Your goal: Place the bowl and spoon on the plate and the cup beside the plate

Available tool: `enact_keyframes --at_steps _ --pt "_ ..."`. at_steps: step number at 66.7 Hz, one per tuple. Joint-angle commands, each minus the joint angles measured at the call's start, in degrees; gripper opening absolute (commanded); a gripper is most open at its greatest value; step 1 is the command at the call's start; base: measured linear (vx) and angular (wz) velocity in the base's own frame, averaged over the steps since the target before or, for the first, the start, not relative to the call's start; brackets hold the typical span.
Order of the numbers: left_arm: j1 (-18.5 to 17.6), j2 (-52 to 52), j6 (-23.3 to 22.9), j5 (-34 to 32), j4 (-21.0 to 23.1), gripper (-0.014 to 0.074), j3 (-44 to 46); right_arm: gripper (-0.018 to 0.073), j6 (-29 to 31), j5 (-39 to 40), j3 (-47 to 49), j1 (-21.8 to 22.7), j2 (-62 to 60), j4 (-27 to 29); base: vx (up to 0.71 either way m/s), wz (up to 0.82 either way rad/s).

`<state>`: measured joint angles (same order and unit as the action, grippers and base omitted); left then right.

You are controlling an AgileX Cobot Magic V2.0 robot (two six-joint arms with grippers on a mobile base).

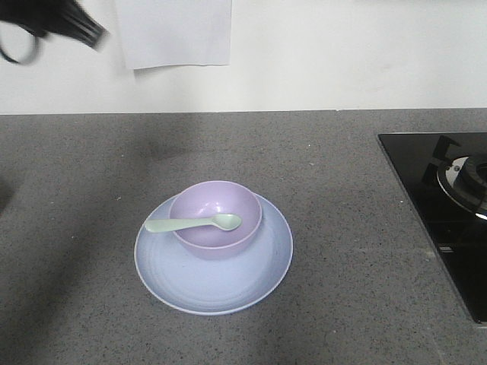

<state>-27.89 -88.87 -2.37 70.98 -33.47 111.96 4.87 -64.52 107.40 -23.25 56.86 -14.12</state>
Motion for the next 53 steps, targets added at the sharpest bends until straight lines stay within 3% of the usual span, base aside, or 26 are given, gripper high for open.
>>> enact_keyframes --at_steps 1,20,35,45,46,47,53 --pt "4.0 4.5 -3.3 -2.3 -6.0 0.0313 1.6 -0.0007 0.5 5.1 1.0 0.1 0.4 -0.2 0.00 0.00" --pt "22.1 7.0 -5.5 -4.1 4.2 0.0313 -0.4 -0.0007 0.5 5.2 1.0 0.1 0.8 1.4 0.00 0.00" --pt "31.8 6.9 -5.6 -7.2 10.0 0.0313 -9.9 -0.0007 0.5 5.2 1.0 0.1 1.6 2.2 0.00 0.00" --pt "36.3 6.9 -1.6 -9.4 16.3 0.0302 -15.3 -0.0007 1.3 4.8 0.4 0.1 3.0 5.6 0.00 0.00" --pt "36.7 6.9 -1.5 -9.7 16.8 0.0302 -15.6 -0.0007 1.5 5.0 -0.1 0.1 3.0 5.9 0.00 0.00" --pt "41.1 4.3 -1.0 -10.0 23.0 0.0302 -17.3 -0.0007 3.0 12.4 -9.9 0.1 2.5 7.3 0.00 0.00" --pt "42.2 2.8 0.8 -9.5 26.2 0.0302 -17.3 -0.0007 2.6 17.1 -14.5 0.1 1.9 7.6 0.00 0.00"
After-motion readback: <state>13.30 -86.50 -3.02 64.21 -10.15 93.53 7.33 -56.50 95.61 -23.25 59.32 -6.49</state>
